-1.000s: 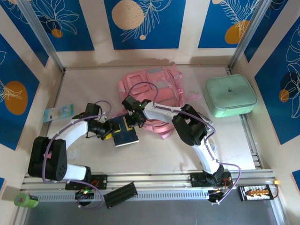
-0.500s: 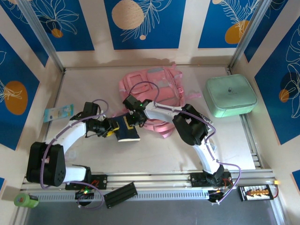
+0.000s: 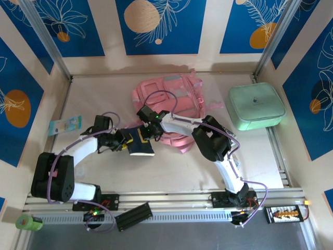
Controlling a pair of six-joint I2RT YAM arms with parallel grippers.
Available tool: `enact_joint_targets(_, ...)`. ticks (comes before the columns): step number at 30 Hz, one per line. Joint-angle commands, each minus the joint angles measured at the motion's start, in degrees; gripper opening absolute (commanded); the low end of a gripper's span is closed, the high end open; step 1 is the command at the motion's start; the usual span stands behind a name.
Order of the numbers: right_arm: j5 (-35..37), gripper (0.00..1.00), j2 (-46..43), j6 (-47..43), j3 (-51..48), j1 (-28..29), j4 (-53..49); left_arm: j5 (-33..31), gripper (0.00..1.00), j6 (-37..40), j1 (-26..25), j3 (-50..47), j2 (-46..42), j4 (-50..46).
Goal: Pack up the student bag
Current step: Pick up the book at the center of the table, then pass the book.
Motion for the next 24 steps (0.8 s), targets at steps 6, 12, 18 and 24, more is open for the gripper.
enact_joint_targets(6,-3.4,0.21,0.4,-0.9,-3.5,-0.7,-3.2,-2.5,0.16,2.5,-0.2,3.6,-1.2,-2.8)
enact_joint_targets(12,-8.1,0.28,-12.7,-1.2,-5.6,-1.4,-2.0,-8.9,0.07,10.2,0.2,10.9,-6.3,-16.5)
enact_joint_targets(18,-13.4,0.50,-26.0,1.9,-14.7,-4.8,5.7,-14.7,0.01,14.9,0.2,21.0,-9.7,-26.3)
enact_joint_targets(24,-18.9,0.70,-36.4,8.6,-27.3,-12.1,17.7,-9.5,0.00,10.4,-0.5,26.4,-8.9,-20.2)
